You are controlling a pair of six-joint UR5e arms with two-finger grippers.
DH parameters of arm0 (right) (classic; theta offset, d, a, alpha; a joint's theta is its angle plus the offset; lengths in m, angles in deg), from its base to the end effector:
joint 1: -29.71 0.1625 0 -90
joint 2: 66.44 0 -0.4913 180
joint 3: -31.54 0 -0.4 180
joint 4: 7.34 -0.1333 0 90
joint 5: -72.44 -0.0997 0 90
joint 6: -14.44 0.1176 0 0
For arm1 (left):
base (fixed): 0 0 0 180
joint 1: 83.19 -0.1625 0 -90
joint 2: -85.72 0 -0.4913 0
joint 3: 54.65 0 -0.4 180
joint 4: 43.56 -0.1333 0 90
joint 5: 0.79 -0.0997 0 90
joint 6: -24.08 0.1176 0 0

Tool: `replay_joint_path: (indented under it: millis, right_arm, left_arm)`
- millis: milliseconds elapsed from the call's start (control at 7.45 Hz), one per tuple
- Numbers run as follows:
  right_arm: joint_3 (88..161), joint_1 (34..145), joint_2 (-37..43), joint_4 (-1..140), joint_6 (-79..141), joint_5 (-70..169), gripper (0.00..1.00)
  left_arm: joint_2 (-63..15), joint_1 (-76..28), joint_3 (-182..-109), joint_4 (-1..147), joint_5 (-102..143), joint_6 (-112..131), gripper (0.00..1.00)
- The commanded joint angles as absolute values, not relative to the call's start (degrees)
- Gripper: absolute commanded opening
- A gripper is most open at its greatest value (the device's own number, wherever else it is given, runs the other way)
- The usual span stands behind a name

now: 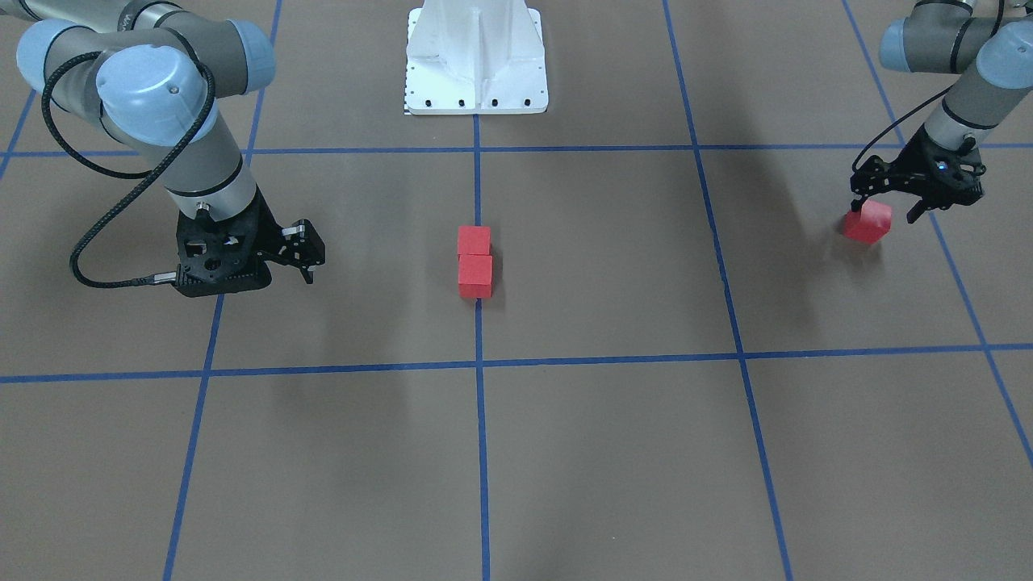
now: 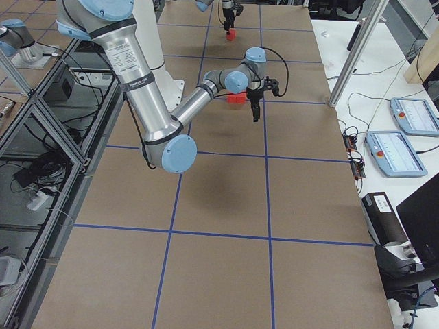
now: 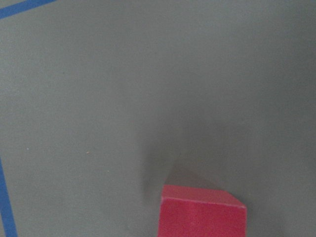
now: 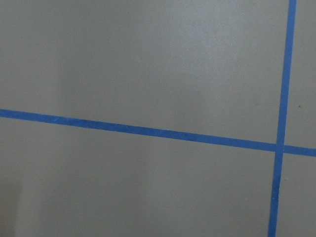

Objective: Form red blocks into L shape at center
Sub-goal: 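Reach the left gripper to the red cube at the table edge and grasp it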

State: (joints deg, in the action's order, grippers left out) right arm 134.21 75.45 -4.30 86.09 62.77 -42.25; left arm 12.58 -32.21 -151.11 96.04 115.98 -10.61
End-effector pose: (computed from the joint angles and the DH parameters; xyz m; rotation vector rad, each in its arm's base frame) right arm -0.4126 -0.5440 0.3620 0.1398 -0.7475 -0.0719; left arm 0.1860 -0.3571 0.7232 0.2685 0.7627 0.2312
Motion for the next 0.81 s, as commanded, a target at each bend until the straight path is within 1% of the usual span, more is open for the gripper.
replay_joint_path:
  millis: [0, 671]
  right_arm:
    - [134.2, 75.5, -4.3, 86.09, 62.78, -42.25, 0.99]
    - [134.29, 75.5, -3.95, 86.09, 62.78, -42.25, 0.99]
  left_arm:
    - [12.5, -32.47, -151.15, 96.28, 116.02, -10.72, 1.0]
    - [12.42, -34.05, -149.75, 96.98, 116.02, -10.72, 1.0]
